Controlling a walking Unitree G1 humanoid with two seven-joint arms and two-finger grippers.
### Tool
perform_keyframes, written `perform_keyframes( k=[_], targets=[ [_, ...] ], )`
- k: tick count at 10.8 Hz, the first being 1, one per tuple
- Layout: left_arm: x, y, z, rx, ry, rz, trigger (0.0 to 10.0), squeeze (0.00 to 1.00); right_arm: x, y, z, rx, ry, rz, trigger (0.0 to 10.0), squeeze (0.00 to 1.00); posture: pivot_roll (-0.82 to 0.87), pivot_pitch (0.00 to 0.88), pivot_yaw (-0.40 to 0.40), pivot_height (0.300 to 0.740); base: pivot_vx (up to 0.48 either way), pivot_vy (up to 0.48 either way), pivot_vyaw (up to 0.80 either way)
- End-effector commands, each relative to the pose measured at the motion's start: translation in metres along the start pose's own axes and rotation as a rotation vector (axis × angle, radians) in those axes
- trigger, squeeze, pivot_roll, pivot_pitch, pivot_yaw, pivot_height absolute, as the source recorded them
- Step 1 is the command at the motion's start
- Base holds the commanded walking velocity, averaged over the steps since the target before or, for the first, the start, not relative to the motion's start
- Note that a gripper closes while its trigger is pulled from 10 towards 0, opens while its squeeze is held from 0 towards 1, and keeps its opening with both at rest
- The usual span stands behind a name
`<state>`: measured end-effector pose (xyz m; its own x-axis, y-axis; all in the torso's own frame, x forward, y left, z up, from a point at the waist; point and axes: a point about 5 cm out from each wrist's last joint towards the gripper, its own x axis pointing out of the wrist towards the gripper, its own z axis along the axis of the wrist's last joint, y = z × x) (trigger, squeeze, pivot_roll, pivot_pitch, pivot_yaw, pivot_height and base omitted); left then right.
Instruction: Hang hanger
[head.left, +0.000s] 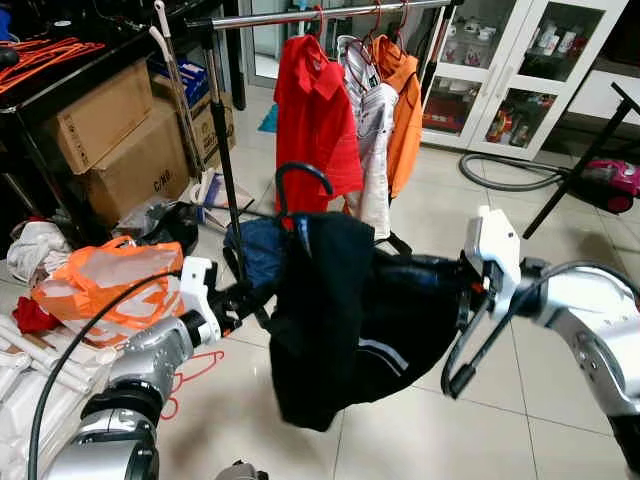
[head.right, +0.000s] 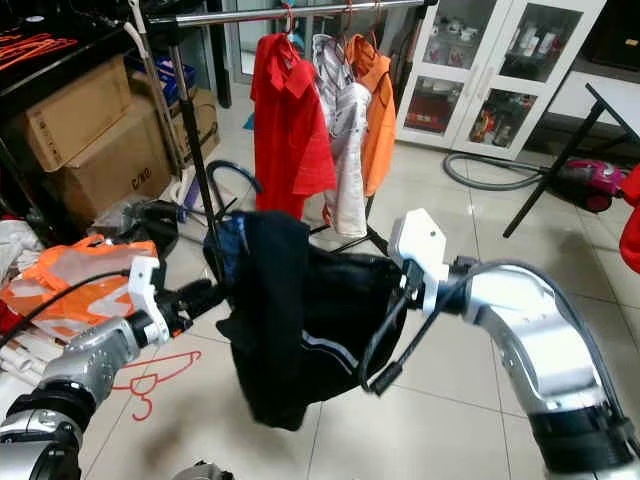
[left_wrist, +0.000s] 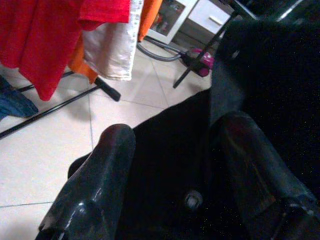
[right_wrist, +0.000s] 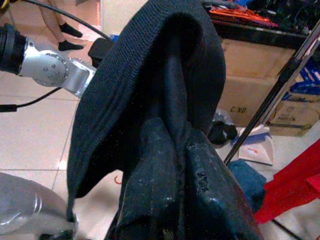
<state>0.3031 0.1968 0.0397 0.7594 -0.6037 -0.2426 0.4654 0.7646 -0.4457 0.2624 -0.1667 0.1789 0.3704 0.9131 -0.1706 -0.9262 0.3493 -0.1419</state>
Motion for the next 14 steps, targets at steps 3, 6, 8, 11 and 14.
perform_keyframes(
  k=[3, 6, 8, 11, 14],
  targets=[
    [0.002, -0.007, 0.002, 0.013, -0.004, -0.084, 10.0, 0.00, -0.005, -0.001, 0.005, -0.012, -0.002, -0.036, 0.0, 0.00, -0.10, 0.019, -0.005, 0.740, 0.000, 0.000, 0.00],
    [-0.025, 0.015, -0.020, 0.030, 0.100, 0.063, 10.0, 0.00, -0.011, -0.008, 0.012, 0.020, -0.052, -0.081, 0.0, 0.00, -0.09, 0.030, -0.004, 0.740, 0.000, 0.000, 0.00],
    [-0.030, 0.016, -0.020, -0.038, 0.067, 0.033, 10.0, 0.00, -0.011, -0.009, 0.016, 0.025, -0.068, -0.082, 0.0, 0.00, -0.09, 0.032, -0.008, 0.740, 0.000, 0.000, 0.00],
    [-0.029, 0.015, -0.017, -0.053, 0.047, 0.010, 10.0, 0.00, -0.009, -0.008, 0.019, 0.026, -0.080, -0.073, 0.0, 0.00, -0.09, 0.034, -0.011, 0.740, 0.000, 0.000, 0.00],
    [-0.014, 0.006, -0.010, -0.092, 0.021, -0.042, 10.0, 0.00, -0.005, -0.004, 0.025, 0.024, -0.100, -0.047, 0.0, 0.00, -0.10, 0.037, -0.012, 0.740, 0.000, 0.000, 0.00]
  ],
)
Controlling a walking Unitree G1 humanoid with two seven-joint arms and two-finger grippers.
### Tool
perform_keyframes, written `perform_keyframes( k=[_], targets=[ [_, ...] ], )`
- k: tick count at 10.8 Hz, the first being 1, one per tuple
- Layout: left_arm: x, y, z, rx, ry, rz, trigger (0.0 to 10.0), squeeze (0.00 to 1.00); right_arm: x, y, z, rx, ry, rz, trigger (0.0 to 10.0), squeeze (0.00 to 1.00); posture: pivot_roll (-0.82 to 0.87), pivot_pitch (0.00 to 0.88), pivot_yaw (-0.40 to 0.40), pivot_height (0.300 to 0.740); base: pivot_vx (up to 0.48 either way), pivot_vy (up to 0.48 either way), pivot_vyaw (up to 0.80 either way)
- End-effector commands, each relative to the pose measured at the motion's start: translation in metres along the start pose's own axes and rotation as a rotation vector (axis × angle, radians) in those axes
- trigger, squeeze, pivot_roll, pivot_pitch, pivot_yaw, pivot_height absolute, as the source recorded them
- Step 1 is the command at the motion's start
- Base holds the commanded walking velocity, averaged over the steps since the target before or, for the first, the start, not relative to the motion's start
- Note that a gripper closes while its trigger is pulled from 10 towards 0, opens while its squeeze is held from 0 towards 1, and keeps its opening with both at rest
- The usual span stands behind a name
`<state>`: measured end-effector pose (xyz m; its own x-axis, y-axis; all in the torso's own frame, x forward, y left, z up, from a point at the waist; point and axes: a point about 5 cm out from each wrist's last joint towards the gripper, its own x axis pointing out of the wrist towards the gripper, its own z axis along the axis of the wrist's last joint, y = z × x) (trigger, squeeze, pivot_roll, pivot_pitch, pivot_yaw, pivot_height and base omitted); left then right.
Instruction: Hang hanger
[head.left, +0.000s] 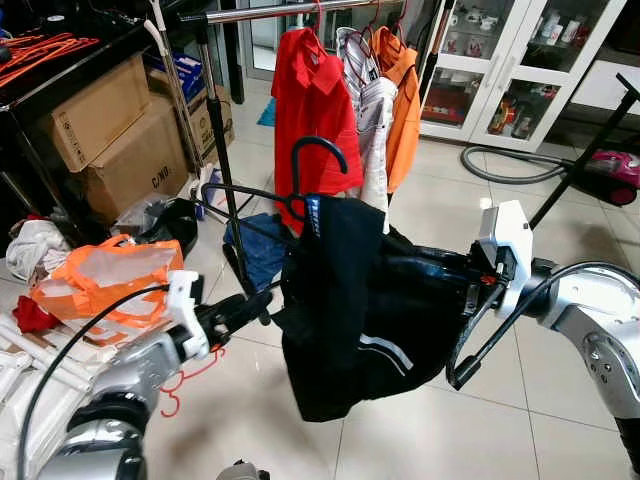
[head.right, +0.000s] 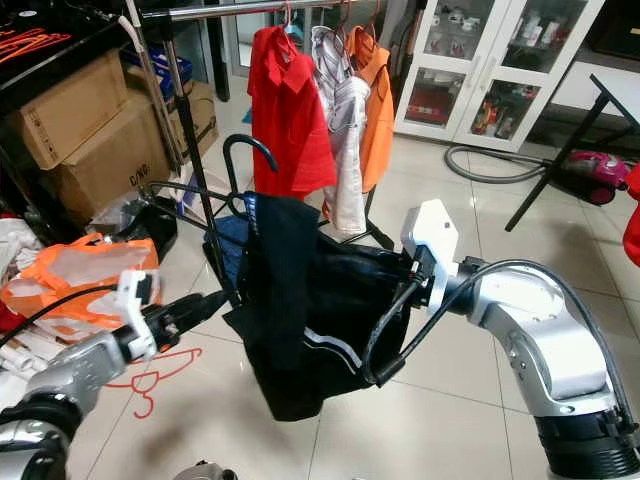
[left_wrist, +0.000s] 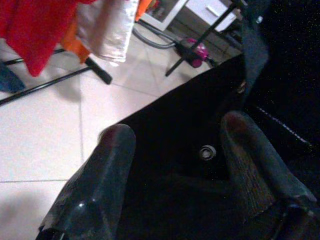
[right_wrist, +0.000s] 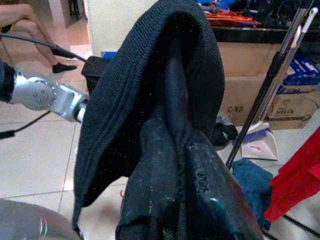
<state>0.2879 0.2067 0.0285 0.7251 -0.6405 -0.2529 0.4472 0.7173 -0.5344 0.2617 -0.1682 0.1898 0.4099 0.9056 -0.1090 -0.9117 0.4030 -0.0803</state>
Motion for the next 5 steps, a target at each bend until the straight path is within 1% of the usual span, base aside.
perform_keyframes(
  k=[1, 3, 5],
  targets=[
    [0.006, -0.005, 0.004, -0.011, -0.001, -0.032, 10.0, 0.00, 0.001, 0.000, 0.019, -0.048, -0.054, 0.008, 0.0, 0.00, -0.11, 0.039, -0.007, 0.740, 0.000, 0.000, 0.00],
    [0.014, -0.009, 0.001, -0.050, 0.013, -0.058, 10.0, 0.00, 0.003, 0.004, 0.026, -0.050, -0.081, 0.020, 0.0, 0.00, -0.12, 0.040, -0.004, 0.740, 0.000, 0.000, 0.00],
    [0.020, -0.016, 0.000, -0.044, 0.023, -0.097, 10.0, 0.00, 0.003, 0.010, 0.024, -0.043, -0.071, 0.032, 0.0, 0.00, -0.13, 0.034, 0.001, 0.740, 0.000, 0.000, 0.00]
  ],
)
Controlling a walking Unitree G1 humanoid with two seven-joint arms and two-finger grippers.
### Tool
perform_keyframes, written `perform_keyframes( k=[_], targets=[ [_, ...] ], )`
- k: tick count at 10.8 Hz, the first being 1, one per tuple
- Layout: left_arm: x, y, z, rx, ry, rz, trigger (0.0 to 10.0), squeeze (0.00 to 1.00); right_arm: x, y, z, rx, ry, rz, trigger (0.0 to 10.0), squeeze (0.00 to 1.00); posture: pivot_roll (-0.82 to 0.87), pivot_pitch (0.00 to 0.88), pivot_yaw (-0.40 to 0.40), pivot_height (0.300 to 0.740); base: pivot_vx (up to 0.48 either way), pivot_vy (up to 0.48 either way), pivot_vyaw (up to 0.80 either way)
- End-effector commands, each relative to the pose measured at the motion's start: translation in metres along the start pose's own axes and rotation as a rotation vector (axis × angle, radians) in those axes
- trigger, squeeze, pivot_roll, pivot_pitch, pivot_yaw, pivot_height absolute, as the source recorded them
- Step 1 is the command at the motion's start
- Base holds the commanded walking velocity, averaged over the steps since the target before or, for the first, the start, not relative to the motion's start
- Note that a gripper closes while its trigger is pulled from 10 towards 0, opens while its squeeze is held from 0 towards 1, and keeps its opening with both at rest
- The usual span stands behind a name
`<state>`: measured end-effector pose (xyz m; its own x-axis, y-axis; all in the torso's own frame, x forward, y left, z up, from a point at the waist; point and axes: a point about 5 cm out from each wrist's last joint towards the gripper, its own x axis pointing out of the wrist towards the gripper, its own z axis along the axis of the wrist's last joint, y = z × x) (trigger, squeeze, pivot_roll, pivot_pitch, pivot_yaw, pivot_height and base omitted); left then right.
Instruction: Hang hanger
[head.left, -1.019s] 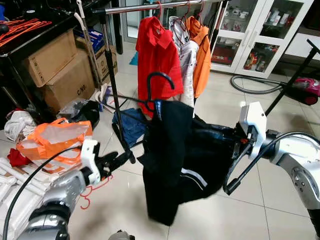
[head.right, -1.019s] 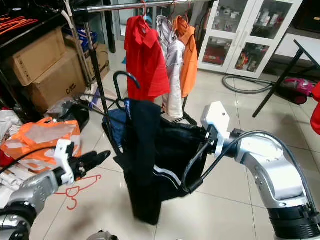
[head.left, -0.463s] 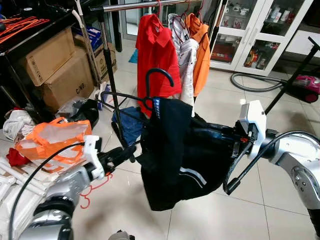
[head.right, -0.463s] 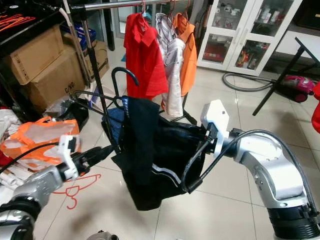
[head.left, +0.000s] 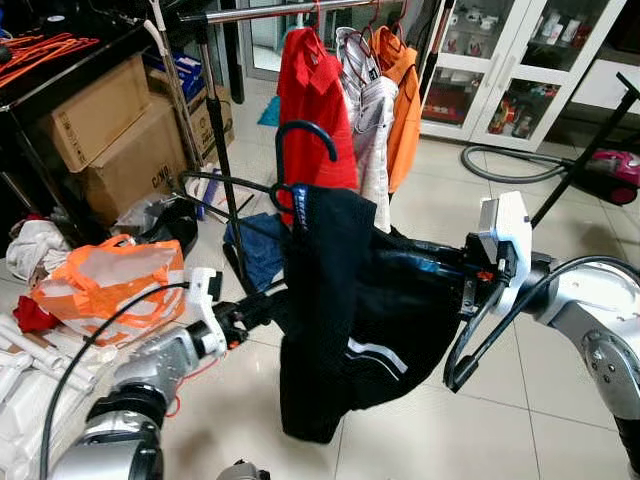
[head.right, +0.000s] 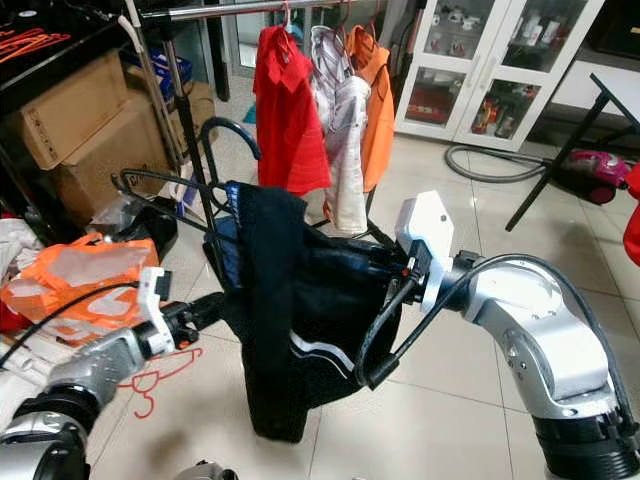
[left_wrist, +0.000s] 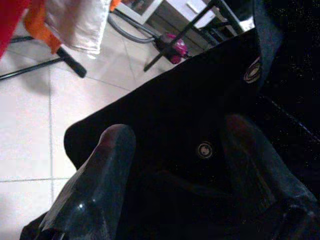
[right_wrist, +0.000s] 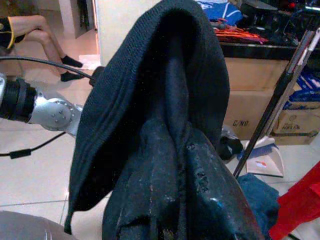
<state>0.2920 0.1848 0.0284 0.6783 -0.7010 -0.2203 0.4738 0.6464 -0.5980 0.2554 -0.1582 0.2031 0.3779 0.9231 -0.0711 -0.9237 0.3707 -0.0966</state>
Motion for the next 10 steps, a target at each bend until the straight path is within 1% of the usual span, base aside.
perform_keyframes(
  k=[1, 3, 4, 5, 6, 7, 8, 9, 10],
  targets=[
    [0.004, -0.004, 0.006, 0.030, 0.008, -0.038, 10.0, 0.00, -0.002, 0.001, 0.007, -0.021, -0.018, -0.005, 0.0, 0.00, -0.13, 0.032, 0.004, 0.740, 0.000, 0.000, 0.00],
    [-0.006, -0.001, 0.009, 0.100, 0.038, -0.048, 10.0, 0.00, -0.007, 0.000, -0.002, -0.014, 0.014, -0.034, 0.0, 0.00, -0.13, 0.024, 0.009, 0.740, 0.000, 0.000, 0.00],
    [-0.009, -0.001, 0.011, 0.122, 0.042, -0.058, 10.0, 0.00, -0.008, -0.001, -0.005, -0.012, 0.026, -0.042, 0.0, 0.00, -0.13, 0.023, 0.008, 0.740, 0.000, 0.000, 0.00],
    [-0.015, -0.003, 0.019, 0.149, 0.026, -0.094, 10.0, 0.00, -0.010, -0.003, -0.011, -0.011, 0.050, -0.060, 0.0, 0.00, -0.13, 0.021, 0.007, 0.740, 0.000, 0.000, 0.00],
    [-0.021, -0.007, 0.024, 0.181, 0.031, -0.149, 10.0, 0.00, -0.012, -0.005, -0.017, -0.014, 0.073, -0.082, 0.0, 0.00, -0.13, 0.019, 0.006, 0.740, 0.000, 0.000, 0.00],
    [-0.029, -0.010, 0.027, 0.211, 0.051, -0.186, 10.0, 0.00, -0.013, -0.006, -0.020, 0.001, 0.072, -0.090, 0.0, 0.00, -0.13, 0.019, 0.006, 0.740, 0.000, 0.000, 0.00],
    [-0.032, -0.014, 0.027, 0.235, 0.067, -0.215, 10.0, 0.00, -0.014, -0.007, -0.023, 0.005, 0.080, -0.095, 0.0, 0.00, -0.12, 0.019, 0.003, 0.740, 0.000, 0.000, 0.00],
    [-0.026, -0.015, 0.028, 0.242, 0.063, -0.203, 10.0, 0.00, -0.011, -0.005, -0.022, 0.009, 0.072, -0.081, 0.0, 0.00, -0.11, 0.022, 0.000, 0.740, 0.000, 0.000, 0.00],
    [-0.018, -0.016, 0.021, 0.251, 0.095, -0.185, 10.0, 0.00, -0.007, -0.004, -0.020, 0.003, 0.057, -0.062, 0.0, 0.00, -0.11, 0.025, -0.002, 0.740, 0.000, 0.000, 0.00]
  ],
)
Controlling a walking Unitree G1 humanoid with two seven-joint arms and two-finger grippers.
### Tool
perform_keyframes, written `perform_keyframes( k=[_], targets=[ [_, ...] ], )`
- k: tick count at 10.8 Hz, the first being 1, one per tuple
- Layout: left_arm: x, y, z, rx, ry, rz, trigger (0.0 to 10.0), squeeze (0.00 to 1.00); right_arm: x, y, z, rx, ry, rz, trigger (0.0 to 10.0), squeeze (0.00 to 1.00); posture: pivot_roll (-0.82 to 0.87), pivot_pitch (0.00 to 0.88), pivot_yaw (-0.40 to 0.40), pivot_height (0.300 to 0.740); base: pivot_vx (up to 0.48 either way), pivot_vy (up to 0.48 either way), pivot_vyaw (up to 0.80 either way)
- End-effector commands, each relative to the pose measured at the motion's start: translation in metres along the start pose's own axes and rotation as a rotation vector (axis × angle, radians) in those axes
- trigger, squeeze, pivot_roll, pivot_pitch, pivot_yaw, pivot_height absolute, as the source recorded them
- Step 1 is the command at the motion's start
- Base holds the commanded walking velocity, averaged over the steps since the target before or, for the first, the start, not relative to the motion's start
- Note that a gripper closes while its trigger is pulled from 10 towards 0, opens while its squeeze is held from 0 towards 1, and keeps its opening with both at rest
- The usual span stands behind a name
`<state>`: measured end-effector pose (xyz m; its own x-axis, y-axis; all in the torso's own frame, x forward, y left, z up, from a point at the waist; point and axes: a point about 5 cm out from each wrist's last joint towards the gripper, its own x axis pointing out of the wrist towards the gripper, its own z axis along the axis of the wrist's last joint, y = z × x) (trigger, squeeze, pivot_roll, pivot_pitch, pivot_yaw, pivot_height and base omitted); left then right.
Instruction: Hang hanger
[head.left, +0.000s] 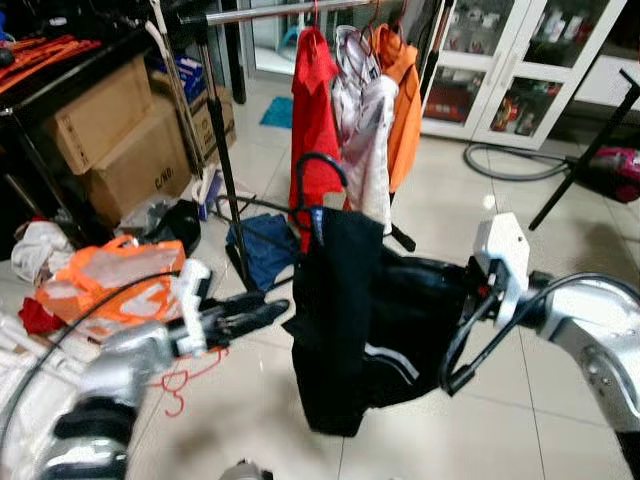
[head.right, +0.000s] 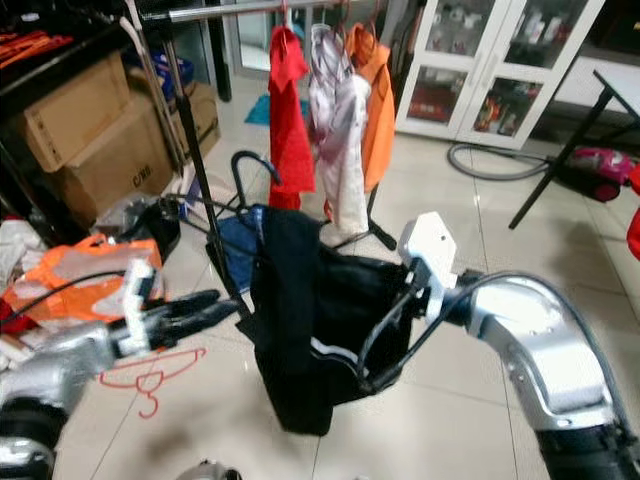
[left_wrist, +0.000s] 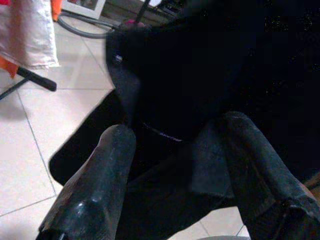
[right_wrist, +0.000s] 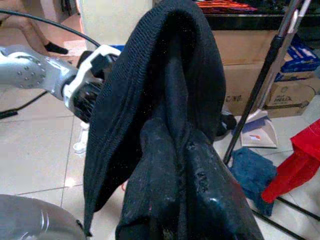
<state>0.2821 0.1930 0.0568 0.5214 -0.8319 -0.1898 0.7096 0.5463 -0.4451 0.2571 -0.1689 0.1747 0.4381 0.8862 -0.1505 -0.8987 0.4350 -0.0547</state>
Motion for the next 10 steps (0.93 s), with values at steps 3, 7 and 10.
perform_keyframes(
  k=[3, 7, 10],
  targets=[
    [0.014, 0.006, 0.008, 0.033, -0.014, 0.083, 10.0, 0.00, -0.001, 0.008, 0.016, -0.058, -0.035, 0.035, 0.0, 0.00, -0.14, 0.033, 0.006, 0.740, 0.000, 0.000, 0.00],
    [0.017, 0.020, 0.021, -0.045, -0.101, 0.195, 10.0, 0.00, -0.004, 0.017, 0.013, -0.048, -0.021, 0.056, 0.0, 0.00, -0.15, 0.037, 0.013, 0.740, 0.000, 0.000, 0.00],
    [0.038, 0.009, 0.008, -0.212, -0.128, 0.089, 10.0, 0.00, -0.002, 0.022, 0.019, -0.042, -0.050, 0.080, 0.0, 0.00, -0.15, 0.042, 0.012, 0.740, 0.000, 0.000, 0.00]
  ],
)
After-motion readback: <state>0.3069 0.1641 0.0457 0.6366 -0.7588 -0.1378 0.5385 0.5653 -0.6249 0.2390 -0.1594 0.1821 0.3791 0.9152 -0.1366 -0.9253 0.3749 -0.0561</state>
